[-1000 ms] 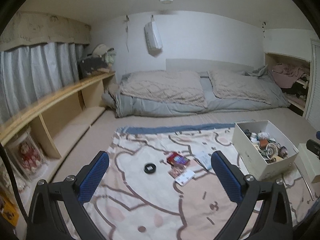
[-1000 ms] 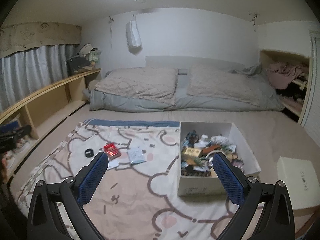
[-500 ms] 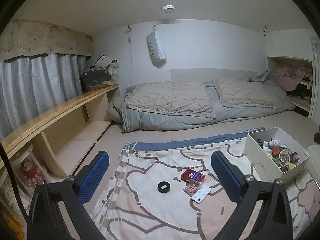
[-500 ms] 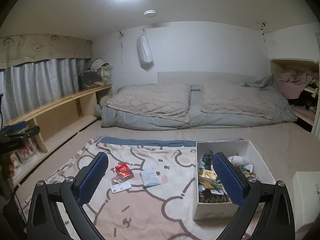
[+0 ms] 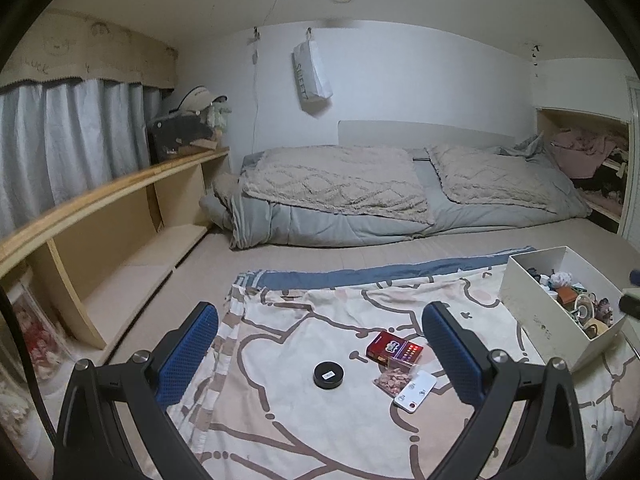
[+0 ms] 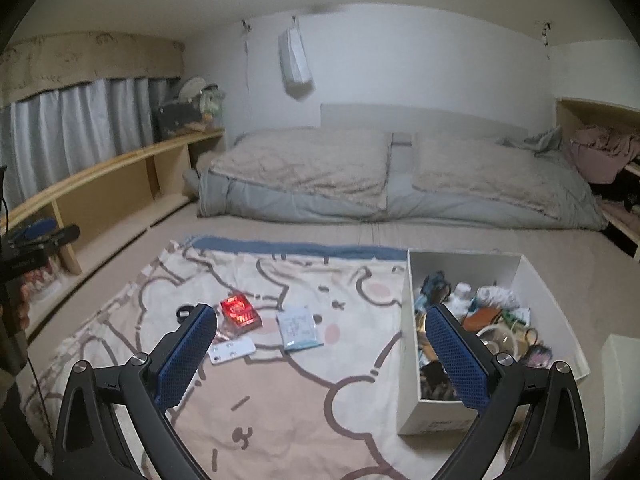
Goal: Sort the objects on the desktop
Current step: 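Move both tools toward the black tin and white sachet on the blanket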
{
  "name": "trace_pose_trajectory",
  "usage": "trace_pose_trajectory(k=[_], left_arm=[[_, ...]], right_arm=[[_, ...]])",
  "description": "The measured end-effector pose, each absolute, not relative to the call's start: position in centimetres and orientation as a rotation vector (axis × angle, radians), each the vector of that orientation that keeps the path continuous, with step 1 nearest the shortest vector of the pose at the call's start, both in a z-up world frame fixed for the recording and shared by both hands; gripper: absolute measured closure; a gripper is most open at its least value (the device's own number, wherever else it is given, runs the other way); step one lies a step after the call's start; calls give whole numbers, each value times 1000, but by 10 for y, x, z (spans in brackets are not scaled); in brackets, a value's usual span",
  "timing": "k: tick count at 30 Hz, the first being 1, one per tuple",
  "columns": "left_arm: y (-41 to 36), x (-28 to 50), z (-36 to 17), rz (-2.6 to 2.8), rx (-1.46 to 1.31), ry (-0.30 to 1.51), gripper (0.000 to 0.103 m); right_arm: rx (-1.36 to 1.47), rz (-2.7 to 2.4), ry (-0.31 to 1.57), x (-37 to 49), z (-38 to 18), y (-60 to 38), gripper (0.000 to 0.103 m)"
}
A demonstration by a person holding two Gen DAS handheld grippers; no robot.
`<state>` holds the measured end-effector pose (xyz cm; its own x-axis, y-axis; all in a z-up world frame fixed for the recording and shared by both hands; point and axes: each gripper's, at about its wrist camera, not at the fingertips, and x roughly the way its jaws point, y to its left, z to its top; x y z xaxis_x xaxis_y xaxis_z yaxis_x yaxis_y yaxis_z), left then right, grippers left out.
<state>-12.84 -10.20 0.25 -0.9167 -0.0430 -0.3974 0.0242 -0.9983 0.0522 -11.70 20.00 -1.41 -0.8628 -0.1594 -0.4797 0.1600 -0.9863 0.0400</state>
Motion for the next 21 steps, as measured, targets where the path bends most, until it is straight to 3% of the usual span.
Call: trace_pose_trajectory(k=[8,21], left_arm=[[-103,-158,-21,-3027,633,-44,0],[-111,-196,-97,-2940,863,-4,0]], right_arm=[[850,-2897,72,-143,-38,183,0],[954,-2826,66,-186,-90,153,0]])
